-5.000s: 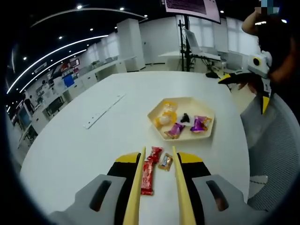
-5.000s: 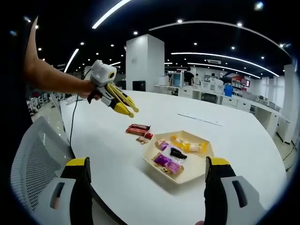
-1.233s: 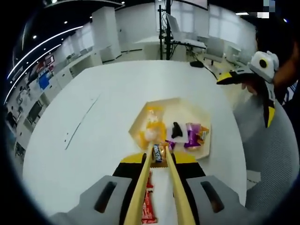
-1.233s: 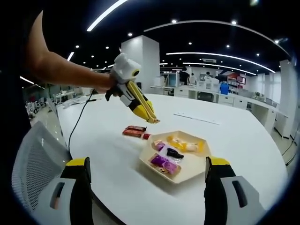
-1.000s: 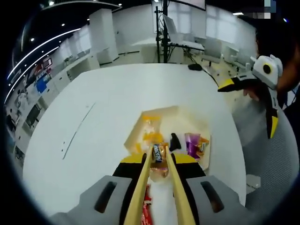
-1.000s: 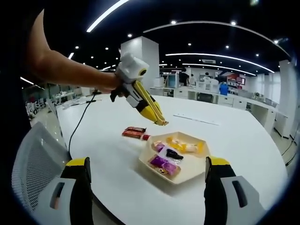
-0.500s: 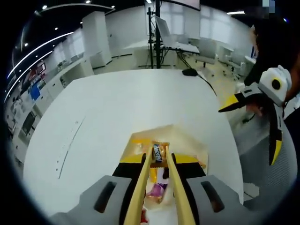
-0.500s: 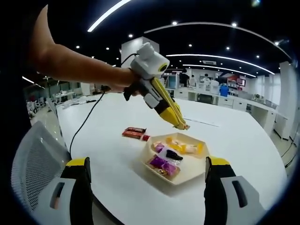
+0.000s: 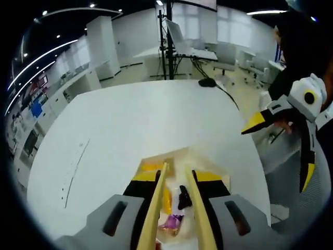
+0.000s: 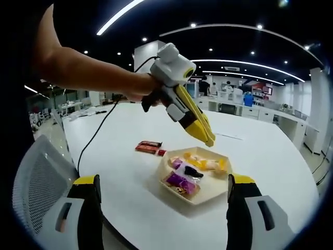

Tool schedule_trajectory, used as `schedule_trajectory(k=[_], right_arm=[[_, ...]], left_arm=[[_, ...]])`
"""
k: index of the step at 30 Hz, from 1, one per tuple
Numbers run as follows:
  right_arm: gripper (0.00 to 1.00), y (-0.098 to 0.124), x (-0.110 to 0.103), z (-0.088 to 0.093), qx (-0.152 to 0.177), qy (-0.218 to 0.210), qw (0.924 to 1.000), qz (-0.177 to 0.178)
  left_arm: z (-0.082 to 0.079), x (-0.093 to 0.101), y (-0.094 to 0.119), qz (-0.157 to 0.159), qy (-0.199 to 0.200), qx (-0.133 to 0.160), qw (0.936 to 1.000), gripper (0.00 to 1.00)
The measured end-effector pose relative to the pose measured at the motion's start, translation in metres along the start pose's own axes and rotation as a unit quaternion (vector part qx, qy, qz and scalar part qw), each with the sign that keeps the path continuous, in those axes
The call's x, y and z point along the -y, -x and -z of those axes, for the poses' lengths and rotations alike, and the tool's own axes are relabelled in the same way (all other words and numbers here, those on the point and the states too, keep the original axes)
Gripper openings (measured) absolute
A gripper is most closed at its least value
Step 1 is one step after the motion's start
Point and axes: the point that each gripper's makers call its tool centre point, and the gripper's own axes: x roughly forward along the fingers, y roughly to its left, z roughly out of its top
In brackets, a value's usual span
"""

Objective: Place the target food into the container with the food tongs after gripping and lifting it, then release it inside without dropping or visibly crushing the food.

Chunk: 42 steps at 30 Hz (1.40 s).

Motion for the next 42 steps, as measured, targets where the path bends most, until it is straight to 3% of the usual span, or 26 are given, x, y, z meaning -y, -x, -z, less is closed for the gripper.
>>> schedule_trajectory(k=[11,21,26,42], right_arm=[[1.0,0.0,0.0,0.0,0.001,0.0,1.0,0.001],[1.0,0.0,-0.001,0.001,-0.004,0.002,1.0,-0.001],[1.0,-0.001,-0.002,0.003,-0.007,0.002,1.0,-0.004],[1.0,-0.001,-0.002,0.003,-0.007,-0.001,1.0,-0.005]], left_arm=[[-0.007,-0.004,0.016,-0.012,-0.003,0.02,0.9997,0.23],[0.004,-0.018,0.045,-0.039,-0.006,0.042,0.9983,0.24],[0.014,-0.024,0.056,-0.05,0.007,0.044,0.9978,0.24],[0.074,-0.042,0.09,-0.099,0.035,0.032,0.994,0.25]])
